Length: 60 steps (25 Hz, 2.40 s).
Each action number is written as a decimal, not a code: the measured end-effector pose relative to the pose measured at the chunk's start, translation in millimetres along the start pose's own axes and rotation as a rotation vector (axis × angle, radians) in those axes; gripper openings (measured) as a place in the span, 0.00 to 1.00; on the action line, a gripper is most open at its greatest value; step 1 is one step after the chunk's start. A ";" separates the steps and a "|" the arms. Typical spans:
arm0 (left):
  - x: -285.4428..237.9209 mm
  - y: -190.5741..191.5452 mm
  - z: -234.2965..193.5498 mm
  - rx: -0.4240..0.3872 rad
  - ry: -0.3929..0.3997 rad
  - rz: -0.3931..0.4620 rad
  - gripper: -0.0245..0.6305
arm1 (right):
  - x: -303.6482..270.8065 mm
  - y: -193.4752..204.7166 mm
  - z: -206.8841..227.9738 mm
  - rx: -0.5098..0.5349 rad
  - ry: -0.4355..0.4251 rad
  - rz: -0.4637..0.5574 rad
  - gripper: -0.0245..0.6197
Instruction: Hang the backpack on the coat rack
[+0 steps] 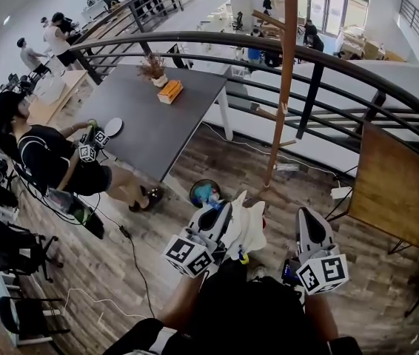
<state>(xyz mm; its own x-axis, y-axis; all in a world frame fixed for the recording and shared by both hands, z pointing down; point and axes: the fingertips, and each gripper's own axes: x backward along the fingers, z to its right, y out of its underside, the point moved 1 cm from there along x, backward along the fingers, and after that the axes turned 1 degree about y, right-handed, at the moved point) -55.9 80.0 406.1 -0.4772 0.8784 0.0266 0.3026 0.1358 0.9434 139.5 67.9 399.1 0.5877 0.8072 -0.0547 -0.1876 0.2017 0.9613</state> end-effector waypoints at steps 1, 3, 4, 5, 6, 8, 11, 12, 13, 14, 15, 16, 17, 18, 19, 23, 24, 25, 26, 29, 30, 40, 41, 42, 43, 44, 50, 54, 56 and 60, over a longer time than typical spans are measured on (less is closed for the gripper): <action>-2.7 -0.8 -3.4 -0.010 0.003 -0.004 0.06 | -6.1 -1.0 1.5 0.001 0.008 0.002 0.05; -8.2 -0.2 -10.5 -0.024 0.002 -0.015 0.06 | -17.4 -0.9 4.7 -0.002 0.026 0.004 0.06; -10.7 0.7 -14.0 -0.022 0.003 -0.021 0.06 | -22.9 -0.1 5.8 -0.005 0.035 0.004 0.05; -13.1 1.7 -17.4 -0.016 0.008 -0.025 0.06 | -28.5 0.8 6.6 -0.008 0.042 0.003 0.05; -15.4 2.5 -20.7 -0.012 0.016 -0.029 0.06 | -34.2 1.6 7.0 -0.010 0.047 0.002 0.05; -20.0 2.9 -28.1 -0.007 0.028 -0.036 0.06 | -45.7 2.0 6.4 -0.009 0.051 0.000 0.05; -26.5 -0.3 -41.2 -0.005 0.035 -0.044 0.05 | -61.1 0.8 5.7 -0.004 0.055 0.000 0.06; -27.9 -1.8 -45.6 -0.004 0.038 -0.045 0.06 | -65.4 0.6 5.6 -0.005 0.058 -0.001 0.06; -29.0 -3.0 -49.9 -0.003 0.042 -0.044 0.06 | -69.4 0.7 5.5 -0.007 0.061 -0.003 0.05; -30.2 -4.0 -53.9 -0.002 0.045 -0.043 0.06 | -73.1 0.6 5.3 -0.009 0.064 -0.006 0.06; -31.9 -4.8 -57.4 -0.001 0.048 -0.041 0.05 | -76.5 0.4 5.1 -0.010 0.065 -0.008 0.05; -34.0 -5.3 -60.4 0.000 0.051 -0.041 0.06 | -79.7 0.0 5.1 -0.009 0.067 -0.009 0.05; -36.2 -5.4 -63.0 0.004 0.055 -0.041 0.06 | -82.5 -0.2 5.3 -0.006 0.069 -0.009 0.05; -38.1 -5.2 -65.4 0.009 0.058 -0.042 0.06 | -85.1 0.0 5.4 -0.004 0.072 -0.009 0.06; -39.8 -4.9 -67.8 0.014 0.061 -0.042 0.06 | -87.8 0.7 5.6 -0.001 0.075 -0.009 0.05; -47.8 -2.4 -77.7 0.017 0.079 -0.051 0.06 | -96.5 5.8 8.8 -0.001 0.098 -0.010 0.05; -49.6 -2.4 -79.2 0.013 0.086 -0.054 0.06 | -97.6 6.4 9.3 -0.001 0.103 -0.012 0.05; -51.0 -3.5 -80.1 0.012 0.094 -0.054 0.05 | -99.0 6.8 9.3 0.001 0.108 -0.015 0.05; -52.1 -4.7 -80.9 0.014 0.102 -0.052 0.06 | -100.5 7.0 8.9 0.003 0.111 -0.018 0.05; -56.4 -4.2 -84.8 0.026 0.117 -0.061 0.05 | -104.4 6.9 8.1 0.007 0.124 -0.024 0.05; -58.0 -3.4 -86.5 0.030 0.120 -0.067 0.06 | -105.5 6.4 8.3 0.007 0.132 -0.024 0.05; -64.5 -5.3 -104.5 0.019 0.151 -0.082 0.06 | -126.3 14.5 1.9 -0.009 0.199 -0.020 0.06; -66.3 -5.0 -103.0 0.018 0.159 -0.086 0.06 | -128.4 15.8 1.0 -0.015 0.201 -0.021 0.06; -68.4 -4.6 -101.8 0.016 0.168 -0.090 0.05 | -130.2 16.6 -0.1 -0.019 0.203 -0.023 0.06; -70.8 -4.2 -101.6 0.014 0.176 -0.094 0.06 | -131.6 16.9 -1.4 -0.020 0.204 -0.024 0.06; -73.1 -3.8 -102.5 0.012 0.183 -0.097 0.06 | -132.8 17.1 -2.8 -0.020 0.206 -0.026 0.05; -75.1 0.1 -120.4 0.041 0.193 -0.099 0.05 | -143.1 21.0 -6.2 -0.016 0.212 -0.037 0.05; -77.5 0.9 -119.5 0.040 0.186 -0.100 0.06 | -144.8 20.4 -2.2 -0.015 0.204 -0.039 0.06; -81.7 1.4 -118.1 0.031 0.182 -0.095 0.06 | -147.1 18.5 2.5 -0.015 0.199 -0.036 0.05; -89.3 1.9 -113.1 0.018 0.169 -0.100 0.06 | -151.8 12.6 11.1 -0.013 0.173 -0.035 0.06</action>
<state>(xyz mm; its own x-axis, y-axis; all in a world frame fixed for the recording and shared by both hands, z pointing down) -106.0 -50.0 443.0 -0.6367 0.7710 -0.0104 0.2606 0.2278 0.9382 56.7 -58.3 422.5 0.4503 0.8827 -0.1343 -0.1800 0.2371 0.9547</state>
